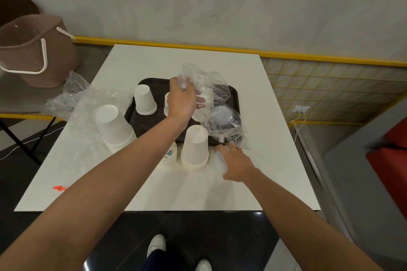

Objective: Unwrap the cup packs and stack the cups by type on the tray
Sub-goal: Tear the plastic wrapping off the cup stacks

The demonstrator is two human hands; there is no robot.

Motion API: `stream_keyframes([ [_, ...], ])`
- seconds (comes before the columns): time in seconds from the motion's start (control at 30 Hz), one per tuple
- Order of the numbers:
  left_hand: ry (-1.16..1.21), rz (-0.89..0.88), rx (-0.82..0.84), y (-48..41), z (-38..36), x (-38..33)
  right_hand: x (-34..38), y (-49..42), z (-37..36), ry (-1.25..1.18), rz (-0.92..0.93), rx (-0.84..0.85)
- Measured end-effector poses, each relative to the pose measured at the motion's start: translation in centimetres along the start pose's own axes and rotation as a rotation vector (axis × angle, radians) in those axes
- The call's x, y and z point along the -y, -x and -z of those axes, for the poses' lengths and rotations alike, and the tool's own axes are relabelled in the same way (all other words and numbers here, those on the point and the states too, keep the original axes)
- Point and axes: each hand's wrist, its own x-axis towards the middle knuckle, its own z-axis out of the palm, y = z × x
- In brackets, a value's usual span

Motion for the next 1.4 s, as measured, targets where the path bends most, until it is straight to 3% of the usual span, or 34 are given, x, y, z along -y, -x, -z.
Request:
stream_keyframes([
  [0.37,-0.131,0.011,0.060,-2.0,-0.9,2.0,0.0,-0.4,0.6,0.022,-0.026,0.028],
  [0.67,-0.136,0.009,0.054,-2.4,-1.7,1.8,-0.7,-0.5,0.0,-0.095,-0.036,0.041],
  [0.97,-0.148,-0.002,0.032,-2.5,-1.6,1.2,-1.2,0.0,2.9,-0.205,-0.059,-0.176],
  [1.07,-0.155,-0.035,0.025,-2.3,-1.2,1.1,-0.4,0.3,4.8,-0.364,0.059,-0.406],
  [1.2,-0.282,-0.104,-0.004,-2.3,-0.1,0.8,1.6,0.5,7.9,-0.661,0.173,-0.501],
  [1.33,-0.355,-0.210,-0.015,-3.2,0.9,0.6,3.5,0.1,10.1,-1.035,0.171,-0.321],
  [1.4,-0.383,-0.272,0.033,-3.4,1.5,0.2,4.7,-1.0,10.7,-1.088,0.151,-0.301],
])
